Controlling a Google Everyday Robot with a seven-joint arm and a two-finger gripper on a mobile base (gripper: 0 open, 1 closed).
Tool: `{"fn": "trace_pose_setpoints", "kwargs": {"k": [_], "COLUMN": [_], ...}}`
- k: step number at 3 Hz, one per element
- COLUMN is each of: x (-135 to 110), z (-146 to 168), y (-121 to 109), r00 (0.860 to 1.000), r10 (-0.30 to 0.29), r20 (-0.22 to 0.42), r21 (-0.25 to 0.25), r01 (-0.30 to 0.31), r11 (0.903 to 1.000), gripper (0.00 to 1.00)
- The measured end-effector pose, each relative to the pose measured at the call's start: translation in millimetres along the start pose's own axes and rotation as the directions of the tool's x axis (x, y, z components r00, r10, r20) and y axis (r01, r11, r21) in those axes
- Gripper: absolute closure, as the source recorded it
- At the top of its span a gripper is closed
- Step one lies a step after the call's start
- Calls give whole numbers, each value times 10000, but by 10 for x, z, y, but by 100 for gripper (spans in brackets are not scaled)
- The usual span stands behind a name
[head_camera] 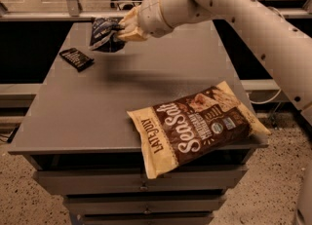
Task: Move blue chip bag near rxbar chocolate
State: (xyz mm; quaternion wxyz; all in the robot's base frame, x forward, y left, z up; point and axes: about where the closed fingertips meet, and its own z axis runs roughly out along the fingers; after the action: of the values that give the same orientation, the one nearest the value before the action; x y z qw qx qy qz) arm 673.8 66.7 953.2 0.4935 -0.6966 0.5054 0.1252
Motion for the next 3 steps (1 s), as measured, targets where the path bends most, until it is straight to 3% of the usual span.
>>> {"fn": "trace_pose_setpoints", "kwargs": {"k": [2,3], "x": [251,396], "z": [599,842], "y": [67,107], "r00": [9934,9876], "r10": [-718,-1003], "r20": [-890,-1208], "r21": [-589,-904], "r01": [667,897], "r11": [9960,9919], "gripper": [100,75]}}
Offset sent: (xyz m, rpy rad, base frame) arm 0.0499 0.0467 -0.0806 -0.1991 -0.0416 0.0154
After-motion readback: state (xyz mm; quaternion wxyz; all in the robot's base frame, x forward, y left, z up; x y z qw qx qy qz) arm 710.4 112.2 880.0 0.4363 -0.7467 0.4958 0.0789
